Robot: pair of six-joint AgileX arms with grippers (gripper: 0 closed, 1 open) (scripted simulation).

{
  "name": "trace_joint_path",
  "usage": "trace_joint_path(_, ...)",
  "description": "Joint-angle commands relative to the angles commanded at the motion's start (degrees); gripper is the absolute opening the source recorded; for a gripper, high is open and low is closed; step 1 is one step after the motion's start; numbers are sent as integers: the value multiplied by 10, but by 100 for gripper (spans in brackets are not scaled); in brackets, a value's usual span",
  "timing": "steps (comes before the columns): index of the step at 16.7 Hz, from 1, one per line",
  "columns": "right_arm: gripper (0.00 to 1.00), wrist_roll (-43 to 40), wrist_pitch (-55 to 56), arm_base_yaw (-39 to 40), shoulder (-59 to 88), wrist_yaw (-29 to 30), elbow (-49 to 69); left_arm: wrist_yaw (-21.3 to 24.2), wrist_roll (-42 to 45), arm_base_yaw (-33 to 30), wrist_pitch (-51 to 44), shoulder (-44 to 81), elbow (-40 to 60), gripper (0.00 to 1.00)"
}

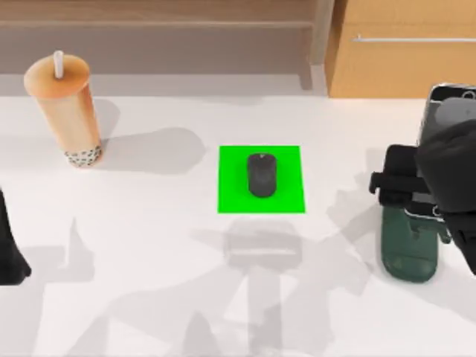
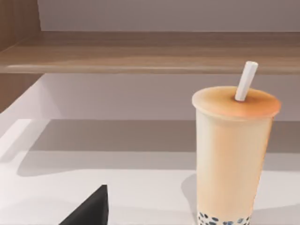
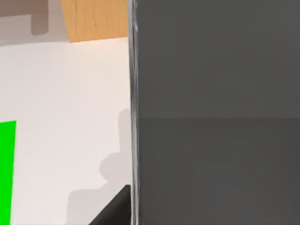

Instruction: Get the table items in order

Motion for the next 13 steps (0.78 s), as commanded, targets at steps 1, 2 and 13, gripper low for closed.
trace_joint_path(1,0,-1,2,-1,2,0,0,0,0,0,0,0,0,100)
trace_joint_path(2,0,-1,2,-1,2,0,0,0,0,0,0,0,0,100)
trace_joint_path(13,68,-1,2,-1,2,0,0,0,0,0,0,0,0,100)
